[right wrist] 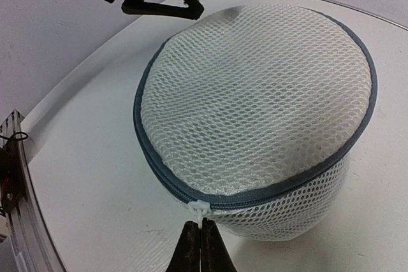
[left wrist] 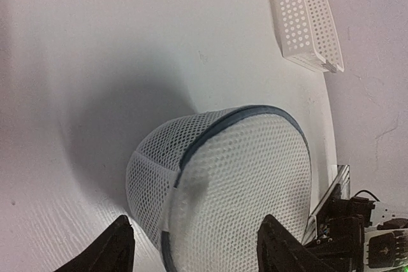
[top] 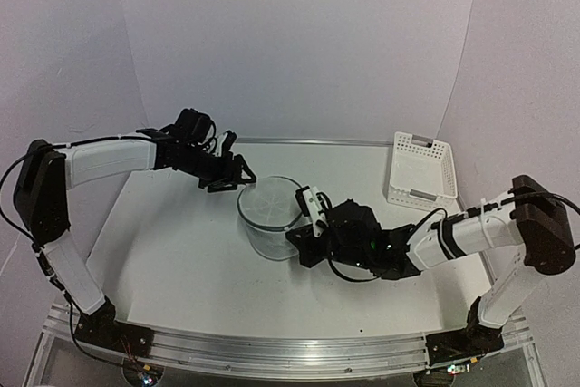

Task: Unzip the laundry bag and remove the bra
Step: Adjust the laundry bag at the center of the board.

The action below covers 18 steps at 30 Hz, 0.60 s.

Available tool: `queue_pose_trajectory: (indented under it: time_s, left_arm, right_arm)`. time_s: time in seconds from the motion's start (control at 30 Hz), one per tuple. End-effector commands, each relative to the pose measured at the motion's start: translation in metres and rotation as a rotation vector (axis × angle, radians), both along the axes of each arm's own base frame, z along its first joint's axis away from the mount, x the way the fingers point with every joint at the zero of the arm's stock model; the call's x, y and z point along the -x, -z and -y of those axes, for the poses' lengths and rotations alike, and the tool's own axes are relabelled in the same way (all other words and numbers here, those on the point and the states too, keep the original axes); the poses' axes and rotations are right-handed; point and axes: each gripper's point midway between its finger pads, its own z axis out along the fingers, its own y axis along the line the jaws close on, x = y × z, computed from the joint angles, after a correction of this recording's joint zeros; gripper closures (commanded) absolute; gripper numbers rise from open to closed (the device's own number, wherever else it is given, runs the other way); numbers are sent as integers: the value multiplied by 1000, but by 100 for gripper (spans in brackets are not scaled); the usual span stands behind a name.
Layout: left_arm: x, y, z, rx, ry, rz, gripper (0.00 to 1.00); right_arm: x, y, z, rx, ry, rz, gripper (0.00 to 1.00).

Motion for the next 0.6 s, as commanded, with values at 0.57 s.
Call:
queue_pose_trajectory:
  time_s: [0.57]
  left_arm:
    - [74, -23, -20, 363, -106, -128, 22]
  right_arm:
    - [-8, -33, -66, -147, -93, -17, 100]
